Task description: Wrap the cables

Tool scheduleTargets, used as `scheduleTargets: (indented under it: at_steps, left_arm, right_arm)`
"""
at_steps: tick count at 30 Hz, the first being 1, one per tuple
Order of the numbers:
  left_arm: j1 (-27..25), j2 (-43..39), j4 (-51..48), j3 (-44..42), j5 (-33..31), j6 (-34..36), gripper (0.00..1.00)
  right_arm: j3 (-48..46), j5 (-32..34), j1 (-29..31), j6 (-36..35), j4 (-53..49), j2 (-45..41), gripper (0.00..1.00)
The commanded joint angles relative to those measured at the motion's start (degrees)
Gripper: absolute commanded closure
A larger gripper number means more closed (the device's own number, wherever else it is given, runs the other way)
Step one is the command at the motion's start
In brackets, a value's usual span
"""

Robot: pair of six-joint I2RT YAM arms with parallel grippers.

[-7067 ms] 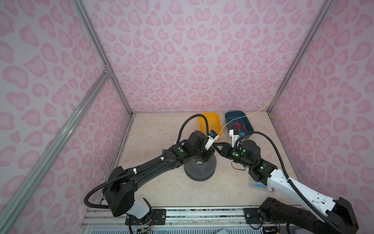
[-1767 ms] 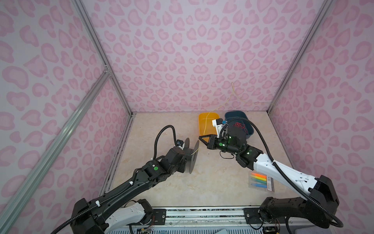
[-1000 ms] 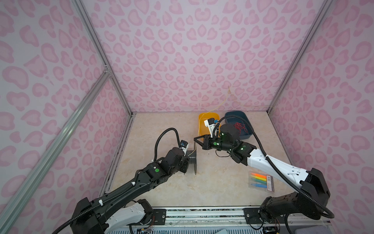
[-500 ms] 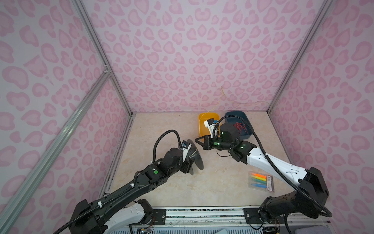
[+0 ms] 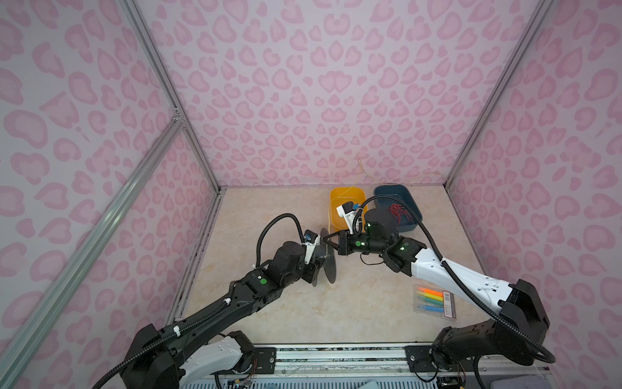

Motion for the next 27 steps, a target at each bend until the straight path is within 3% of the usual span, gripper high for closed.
scheduleTargets:
  at_steps: [1,5,11,21,27]
  left_arm:
    - [0.35,1.41,1.76,1.43,1.63,2.38,0.52]
    - [1.12,2.74,1.69,1.42,0.89,2.61,0.59]
    - [2.14,4.98,2.9,2.35,-1.24,3.74,0.79]
    - [2.43,8.74,2.47,3.3,-0.34,1.72,0.81]
    - [2.44,7.75,-0.69,3.92,-0.15,-3.44,0.69]
  right_arm:
    - [0.83,1.55,-0.04,-1.38,-0.99,-1.18,1.0]
    - [1.57,2.3,0.0,-1.78,-2.47,-1.74,1.0]
    - [3.12,4.0,-0.29,-3.7,-5.06,-1.57,1.0]
    - [3.53,3.38,-1.33,-3.49,-4.41,-0.3,1.0]
    - [4.07,2.75,-1.98,-3.63,-4.41,0.45,1.0]
